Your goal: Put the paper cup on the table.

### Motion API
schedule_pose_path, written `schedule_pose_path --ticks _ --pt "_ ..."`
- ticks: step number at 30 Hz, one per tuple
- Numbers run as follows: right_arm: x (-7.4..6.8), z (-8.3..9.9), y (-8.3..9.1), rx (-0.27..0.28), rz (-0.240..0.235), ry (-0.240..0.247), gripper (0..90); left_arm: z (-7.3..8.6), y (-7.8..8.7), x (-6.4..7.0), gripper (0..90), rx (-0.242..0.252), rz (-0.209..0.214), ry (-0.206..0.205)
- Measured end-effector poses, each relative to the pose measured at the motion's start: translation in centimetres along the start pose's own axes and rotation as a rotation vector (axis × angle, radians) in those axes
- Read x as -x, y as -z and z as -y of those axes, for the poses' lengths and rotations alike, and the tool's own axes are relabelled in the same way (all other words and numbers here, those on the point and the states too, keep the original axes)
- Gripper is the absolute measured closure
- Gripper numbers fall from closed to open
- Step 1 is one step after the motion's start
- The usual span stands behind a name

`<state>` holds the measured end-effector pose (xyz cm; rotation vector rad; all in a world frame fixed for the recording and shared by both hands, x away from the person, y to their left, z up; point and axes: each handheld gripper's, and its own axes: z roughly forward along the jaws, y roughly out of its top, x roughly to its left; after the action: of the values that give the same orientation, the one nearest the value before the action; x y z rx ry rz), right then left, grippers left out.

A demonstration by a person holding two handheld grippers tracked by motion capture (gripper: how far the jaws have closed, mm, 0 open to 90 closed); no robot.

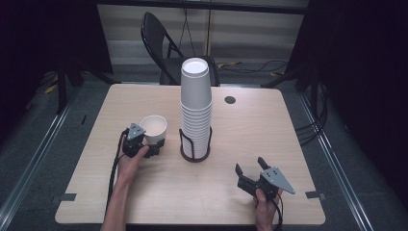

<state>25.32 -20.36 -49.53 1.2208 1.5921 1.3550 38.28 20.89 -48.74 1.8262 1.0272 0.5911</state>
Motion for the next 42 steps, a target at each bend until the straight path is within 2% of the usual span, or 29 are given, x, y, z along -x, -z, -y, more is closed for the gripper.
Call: schedule_pose_path --ticks 2,5,9,18,21,22,26,27,30,33,36,38,42 --pt "0.0 0.0 0.0 0.001 0.0 0.001 13.7 0.2 0.2 0.1 15.5 0.018 0.01 0.002" --pt "0.0 0.0 0.0 0.001 -0.001 0.0 13.7 0.7 0.8 0.2 15.6 0.019 0.017 0.005" --pt "0.0 0.0 0.0 0.0 -0.003 0.0 13.7 1.1 1.5 0.4 15.6 0.028 0.002 0.004" --pt "0.0 0.0 0.0 0.001 -0.01 -0.001 13.7 2.5 4.3 1.3 15.5 0.128 0.0 0.041" --pt "0.0 0.0 0.0 0.0 -0.011 -0.001 13.8 2.9 5.0 2.0 15.5 0.152 -0.006 0.058" --pt "0.0 0.0 0.0 0.0 -0.01 -0.002 13.8 3.0 5.4 2.3 15.5 0.172 -0.004 0.049" --pt "0.0 0.0 0.0 0.005 -0.008 -0.004 13.8 3.5 6.7 3.7 15.4 0.246 0.044 0.067" --pt "0.0 0.0 0.0 0.005 -0.009 -0.004 13.8 3.6 7.0 4.1 15.4 0.257 0.047 0.06" --pt "0.0 0.0 0.0 0.005 -0.009 -0.005 13.8 4.1 7.7 5.3 15.4 0.267 0.031 0.032" --pt "0.0 0.0 0.1 0.01 -0.009 -0.006 13.8 4.9 8.1 6.0 15.4 0.262 0.028 0.036" --pt "0.1 0.0 0.0 0.008 -0.009 -0.004 13.8 5.5 8.3 6.4 15.4 0.281 0.031 0.075" --pt "0.0 0.0 0.0 0.004 -0.009 -0.003 13.8 5.5 8.4 7.0 15.2 0.286 -0.017 0.043" --pt "0.0 0.0 0.0 0.005 -0.007 -0.003 13.8 5.7 8.5 7.1 15.4 0.309 -0.005 0.048"
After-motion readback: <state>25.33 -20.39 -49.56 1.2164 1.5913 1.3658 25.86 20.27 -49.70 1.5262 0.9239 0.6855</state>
